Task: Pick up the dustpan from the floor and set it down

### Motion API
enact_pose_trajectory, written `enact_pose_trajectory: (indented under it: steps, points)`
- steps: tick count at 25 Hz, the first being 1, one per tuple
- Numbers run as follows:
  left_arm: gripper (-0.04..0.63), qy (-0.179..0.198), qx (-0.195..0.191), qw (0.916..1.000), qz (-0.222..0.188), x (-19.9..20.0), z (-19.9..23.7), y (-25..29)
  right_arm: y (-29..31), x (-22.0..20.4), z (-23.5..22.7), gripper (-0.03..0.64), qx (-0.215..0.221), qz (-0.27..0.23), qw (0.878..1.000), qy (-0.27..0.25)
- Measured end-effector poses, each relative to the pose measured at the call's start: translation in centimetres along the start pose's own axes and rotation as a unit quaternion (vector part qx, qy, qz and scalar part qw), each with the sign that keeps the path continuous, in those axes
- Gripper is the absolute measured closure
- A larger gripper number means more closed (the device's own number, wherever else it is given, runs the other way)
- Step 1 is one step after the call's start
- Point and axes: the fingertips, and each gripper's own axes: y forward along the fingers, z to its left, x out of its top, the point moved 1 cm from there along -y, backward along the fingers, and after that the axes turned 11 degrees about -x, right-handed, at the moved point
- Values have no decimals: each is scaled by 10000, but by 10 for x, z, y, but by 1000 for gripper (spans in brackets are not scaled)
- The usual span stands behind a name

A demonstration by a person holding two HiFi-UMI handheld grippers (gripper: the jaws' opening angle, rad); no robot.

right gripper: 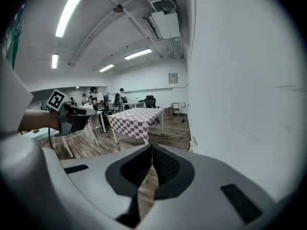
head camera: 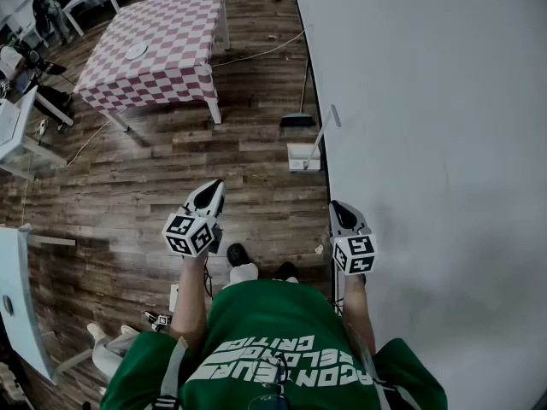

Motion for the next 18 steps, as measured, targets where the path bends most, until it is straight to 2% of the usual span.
enact_pose_trajectory:
  steps: [18]
  points:
    - [592,-203,-123,9997,-91,2,46,-11,26,7,28,607,-165,63,9998,115]
